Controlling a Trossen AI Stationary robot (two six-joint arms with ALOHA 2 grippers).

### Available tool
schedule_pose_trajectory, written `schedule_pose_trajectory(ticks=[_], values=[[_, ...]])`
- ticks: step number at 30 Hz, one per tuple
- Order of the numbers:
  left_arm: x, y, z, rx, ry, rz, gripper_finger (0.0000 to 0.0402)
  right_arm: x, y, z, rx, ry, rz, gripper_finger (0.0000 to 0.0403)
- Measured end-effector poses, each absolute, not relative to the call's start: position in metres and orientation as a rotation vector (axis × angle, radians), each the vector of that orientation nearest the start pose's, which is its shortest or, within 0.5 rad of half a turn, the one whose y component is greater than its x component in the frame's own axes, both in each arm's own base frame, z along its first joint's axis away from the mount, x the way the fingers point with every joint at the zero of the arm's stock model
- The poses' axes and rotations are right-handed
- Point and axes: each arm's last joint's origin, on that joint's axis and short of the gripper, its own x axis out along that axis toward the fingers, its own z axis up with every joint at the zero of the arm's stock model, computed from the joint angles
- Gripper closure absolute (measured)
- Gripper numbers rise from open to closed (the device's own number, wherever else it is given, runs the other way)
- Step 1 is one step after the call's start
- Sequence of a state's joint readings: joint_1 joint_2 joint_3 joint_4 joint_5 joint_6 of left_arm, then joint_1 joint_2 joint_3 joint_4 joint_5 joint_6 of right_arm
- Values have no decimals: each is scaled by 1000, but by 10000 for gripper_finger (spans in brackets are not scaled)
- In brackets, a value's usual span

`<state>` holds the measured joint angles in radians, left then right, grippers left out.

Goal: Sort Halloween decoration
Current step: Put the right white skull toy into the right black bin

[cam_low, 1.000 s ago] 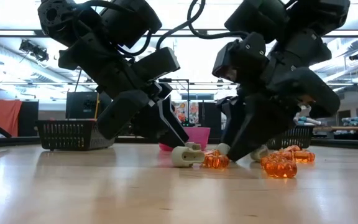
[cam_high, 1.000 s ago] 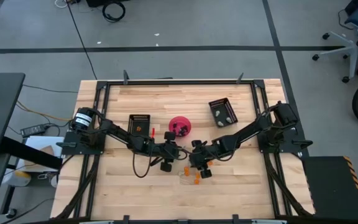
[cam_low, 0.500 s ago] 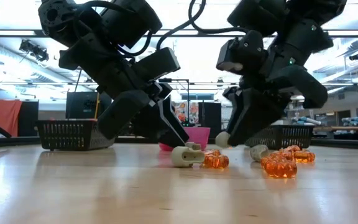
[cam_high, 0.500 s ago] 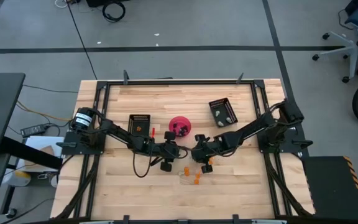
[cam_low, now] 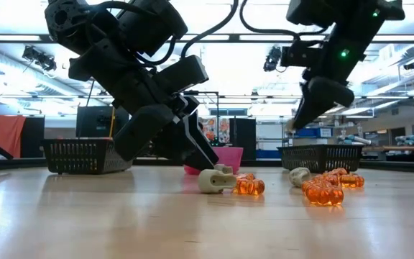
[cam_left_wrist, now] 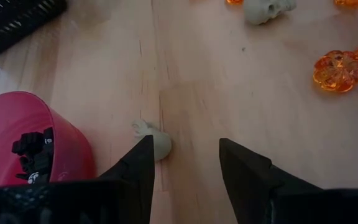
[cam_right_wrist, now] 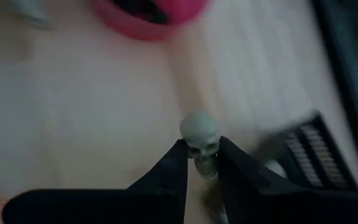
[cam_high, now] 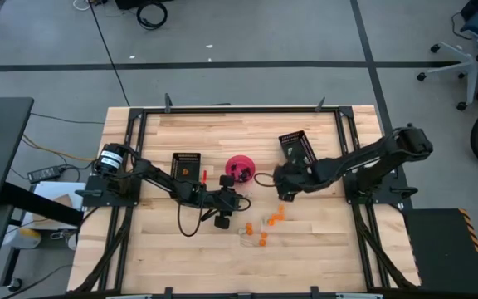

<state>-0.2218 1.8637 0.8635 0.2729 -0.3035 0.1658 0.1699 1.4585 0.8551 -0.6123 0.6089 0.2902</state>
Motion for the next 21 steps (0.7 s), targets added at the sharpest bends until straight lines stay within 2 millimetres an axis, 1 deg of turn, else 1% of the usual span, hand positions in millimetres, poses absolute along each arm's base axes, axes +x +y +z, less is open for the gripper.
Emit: schedule_pose_trajectory(ticks=[5, 9, 15, 21], values=[[344, -69, 119, 348, 709, 20, 251, 243, 8, 196, -156, 1112, -697, 326], [344, -69, 119, 348, 709, 20, 251, 234, -7, 194, -107, 1187, -774, 326], [344, -69, 119, 348, 710, 19, 251, 229, -19, 186, -41, 1243, -784, 321], [344, -69, 119, 348, 710, 19, 251, 225, -25, 180, 7, 1279, -767, 288]])
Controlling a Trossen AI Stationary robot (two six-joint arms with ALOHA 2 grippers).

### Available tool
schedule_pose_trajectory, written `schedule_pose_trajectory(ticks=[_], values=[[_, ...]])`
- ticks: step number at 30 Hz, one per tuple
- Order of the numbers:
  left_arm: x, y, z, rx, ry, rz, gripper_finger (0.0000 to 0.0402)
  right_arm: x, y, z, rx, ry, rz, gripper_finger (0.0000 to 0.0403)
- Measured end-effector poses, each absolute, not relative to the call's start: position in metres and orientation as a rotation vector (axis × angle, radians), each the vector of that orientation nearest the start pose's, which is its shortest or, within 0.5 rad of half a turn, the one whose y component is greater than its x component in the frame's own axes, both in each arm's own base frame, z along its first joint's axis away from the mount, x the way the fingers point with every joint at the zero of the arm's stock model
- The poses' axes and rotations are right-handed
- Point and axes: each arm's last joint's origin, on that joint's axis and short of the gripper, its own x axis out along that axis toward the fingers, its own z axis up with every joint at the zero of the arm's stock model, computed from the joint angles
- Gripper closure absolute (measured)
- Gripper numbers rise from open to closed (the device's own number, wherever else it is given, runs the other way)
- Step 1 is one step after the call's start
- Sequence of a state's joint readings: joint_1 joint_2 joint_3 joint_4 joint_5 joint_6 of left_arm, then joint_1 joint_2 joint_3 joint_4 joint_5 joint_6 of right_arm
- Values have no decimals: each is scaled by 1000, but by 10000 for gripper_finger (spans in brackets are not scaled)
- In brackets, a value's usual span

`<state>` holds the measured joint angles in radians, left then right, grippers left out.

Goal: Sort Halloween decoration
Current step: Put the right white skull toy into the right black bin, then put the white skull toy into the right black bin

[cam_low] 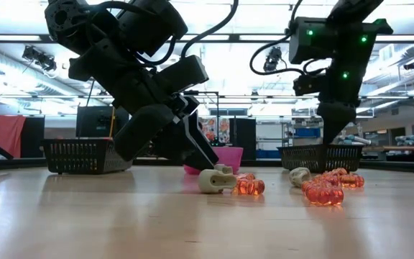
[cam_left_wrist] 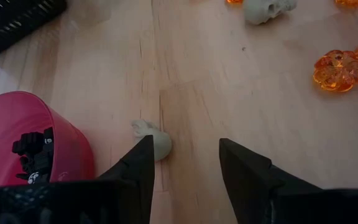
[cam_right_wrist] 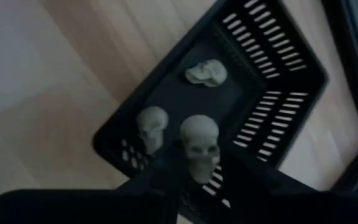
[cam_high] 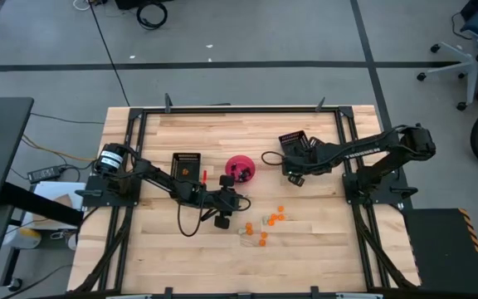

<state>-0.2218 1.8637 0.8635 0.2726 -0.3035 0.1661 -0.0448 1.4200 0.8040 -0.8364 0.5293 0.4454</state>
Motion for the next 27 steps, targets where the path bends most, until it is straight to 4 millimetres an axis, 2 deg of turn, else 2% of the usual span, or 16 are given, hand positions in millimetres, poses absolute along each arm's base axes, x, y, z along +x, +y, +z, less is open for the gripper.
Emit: schedule_pose_trajectory(ticks=[8, 14, 19, 27], values=[[344, -69, 119, 348, 710, 19, 251, 229, -22, 183, -15, 1261, -733, 252], [344, -69, 119, 348, 710, 19, 251, 245, -4, 198, -137, 1164, -634, 254], [344, -69, 119, 348, 710, 19, 251, 256, 17, 202, -232, 1088, -424, 254], [344, -69, 119, 349, 710, 19, 251, 277, 44, 204, -75, 935, -49, 252]])
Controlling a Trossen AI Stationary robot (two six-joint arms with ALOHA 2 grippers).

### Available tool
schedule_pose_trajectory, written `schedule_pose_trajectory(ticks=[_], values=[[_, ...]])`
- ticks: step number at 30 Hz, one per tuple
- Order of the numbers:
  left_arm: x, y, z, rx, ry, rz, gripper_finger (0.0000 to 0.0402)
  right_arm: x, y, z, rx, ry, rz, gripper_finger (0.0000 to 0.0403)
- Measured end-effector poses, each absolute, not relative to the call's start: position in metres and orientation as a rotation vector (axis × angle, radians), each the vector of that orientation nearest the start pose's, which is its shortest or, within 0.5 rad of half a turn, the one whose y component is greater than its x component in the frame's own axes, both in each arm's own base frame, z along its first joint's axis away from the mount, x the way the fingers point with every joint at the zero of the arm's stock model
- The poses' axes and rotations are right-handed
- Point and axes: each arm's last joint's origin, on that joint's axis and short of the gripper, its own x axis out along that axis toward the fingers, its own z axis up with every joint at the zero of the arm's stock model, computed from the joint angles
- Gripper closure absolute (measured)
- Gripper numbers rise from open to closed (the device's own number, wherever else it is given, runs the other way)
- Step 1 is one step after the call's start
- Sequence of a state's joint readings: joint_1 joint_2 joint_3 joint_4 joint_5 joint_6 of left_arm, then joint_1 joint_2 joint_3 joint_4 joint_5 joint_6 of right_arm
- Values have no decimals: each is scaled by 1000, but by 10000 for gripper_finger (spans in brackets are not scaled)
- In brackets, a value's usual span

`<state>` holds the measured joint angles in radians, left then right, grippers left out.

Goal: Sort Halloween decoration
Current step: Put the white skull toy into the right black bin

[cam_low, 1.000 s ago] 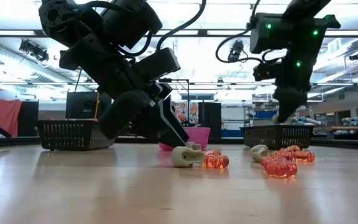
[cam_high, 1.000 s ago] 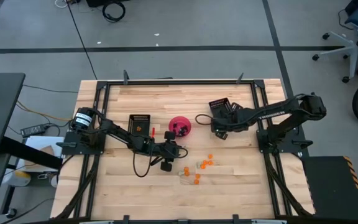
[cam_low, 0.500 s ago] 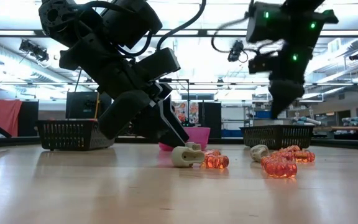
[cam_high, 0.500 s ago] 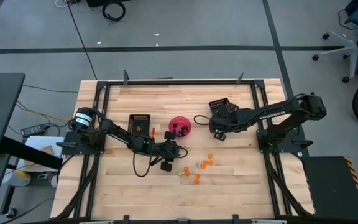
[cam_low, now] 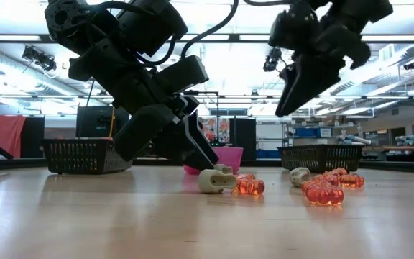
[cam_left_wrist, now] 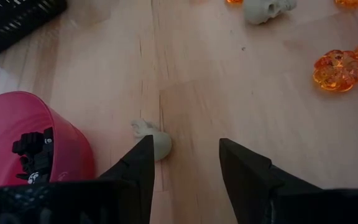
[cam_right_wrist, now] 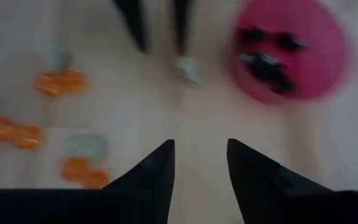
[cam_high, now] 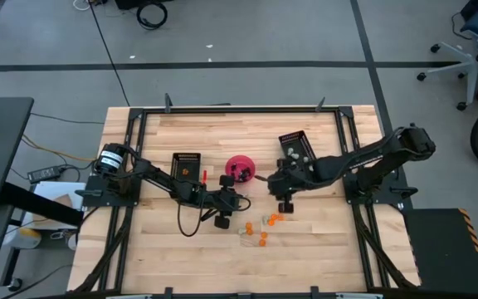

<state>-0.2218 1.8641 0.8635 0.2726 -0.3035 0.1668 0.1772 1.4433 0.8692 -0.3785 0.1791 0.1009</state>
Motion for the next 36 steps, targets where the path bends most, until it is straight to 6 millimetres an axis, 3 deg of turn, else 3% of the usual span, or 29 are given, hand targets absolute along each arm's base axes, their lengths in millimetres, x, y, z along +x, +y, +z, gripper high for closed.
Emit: schedule_pose_trajectory(ticks=[10, 23, 30, 36], values=[[344, -69, 119, 349, 711, 19, 251, 307, 73, 151, -18, 970, 280, 245], [343, -69, 118, 351, 717, 18, 251, 305, 93, 145, -152, 950, 292, 207], [343, -69, 118, 347, 722, 19, 251, 308, 97, 122, -183, 1007, 286, 210], [343, -69, 118, 346, 722, 20, 251, 310, 98, 116, -185, 1024, 280, 214]])
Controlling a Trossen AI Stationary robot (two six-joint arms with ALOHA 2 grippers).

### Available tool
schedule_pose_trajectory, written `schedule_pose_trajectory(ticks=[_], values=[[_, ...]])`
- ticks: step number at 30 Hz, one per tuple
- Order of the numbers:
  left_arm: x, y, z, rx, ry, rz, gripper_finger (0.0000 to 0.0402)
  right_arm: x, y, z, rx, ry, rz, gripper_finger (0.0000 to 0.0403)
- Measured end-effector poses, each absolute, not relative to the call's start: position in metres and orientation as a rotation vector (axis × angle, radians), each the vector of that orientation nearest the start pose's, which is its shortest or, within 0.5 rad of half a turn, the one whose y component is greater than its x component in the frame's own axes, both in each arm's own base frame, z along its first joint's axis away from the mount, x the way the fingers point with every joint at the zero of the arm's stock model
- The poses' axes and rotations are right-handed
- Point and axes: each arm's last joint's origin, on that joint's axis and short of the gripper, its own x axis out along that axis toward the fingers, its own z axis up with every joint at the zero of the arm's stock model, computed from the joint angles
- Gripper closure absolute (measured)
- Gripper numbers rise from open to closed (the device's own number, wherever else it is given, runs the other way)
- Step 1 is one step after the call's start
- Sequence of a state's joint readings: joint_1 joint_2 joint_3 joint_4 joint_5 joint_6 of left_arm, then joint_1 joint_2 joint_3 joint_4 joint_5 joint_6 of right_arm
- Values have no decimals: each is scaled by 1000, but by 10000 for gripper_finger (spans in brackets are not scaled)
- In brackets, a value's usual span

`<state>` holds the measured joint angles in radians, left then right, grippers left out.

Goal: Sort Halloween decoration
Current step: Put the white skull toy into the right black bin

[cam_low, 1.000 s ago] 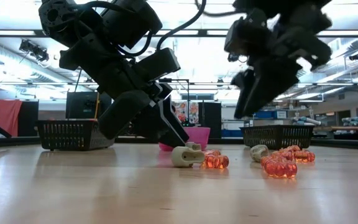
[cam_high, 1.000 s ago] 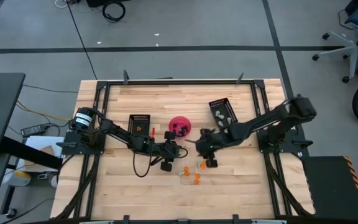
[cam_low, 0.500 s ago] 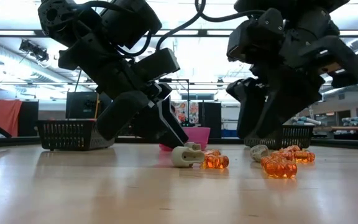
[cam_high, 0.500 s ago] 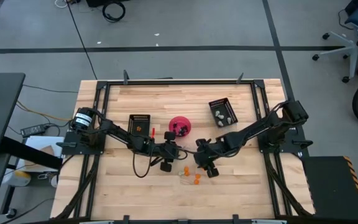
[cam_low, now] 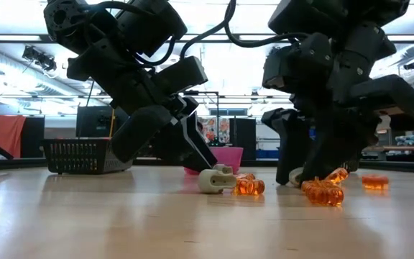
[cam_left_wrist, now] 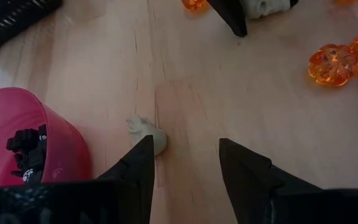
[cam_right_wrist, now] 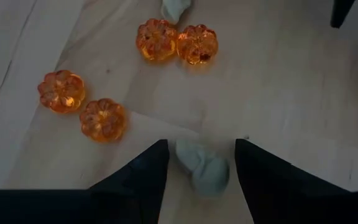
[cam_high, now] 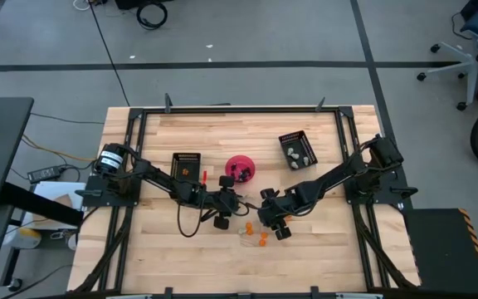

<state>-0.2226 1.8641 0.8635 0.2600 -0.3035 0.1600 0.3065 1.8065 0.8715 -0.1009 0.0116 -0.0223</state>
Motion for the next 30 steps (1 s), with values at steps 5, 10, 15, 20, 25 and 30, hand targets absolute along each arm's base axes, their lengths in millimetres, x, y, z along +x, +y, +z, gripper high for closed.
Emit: schedule_pose_trajectory(ticks=[5, 10, 15, 20, 25, 30], values=[[343, -69, 118, 345, 721, 20, 251, 306, 96, 122, -207, 1028, 244, 240], [343, -69, 118, 343, 721, 21, 251, 303, 94, 124, -215, 1044, 232, 280], [343, -69, 118, 343, 720, 20, 251, 303, 94, 125, -213, 1046, 229, 310], [343, -69, 118, 343, 719, 21, 251, 300, 92, 129, -238, 1050, 189, 314], [343, -69, 118, 343, 717, 21, 251, 292, 84, 144, -292, 1064, 54, 314], [343, -69, 118, 343, 717, 21, 251, 276, 67, 167, -340, 1063, -239, 314]])
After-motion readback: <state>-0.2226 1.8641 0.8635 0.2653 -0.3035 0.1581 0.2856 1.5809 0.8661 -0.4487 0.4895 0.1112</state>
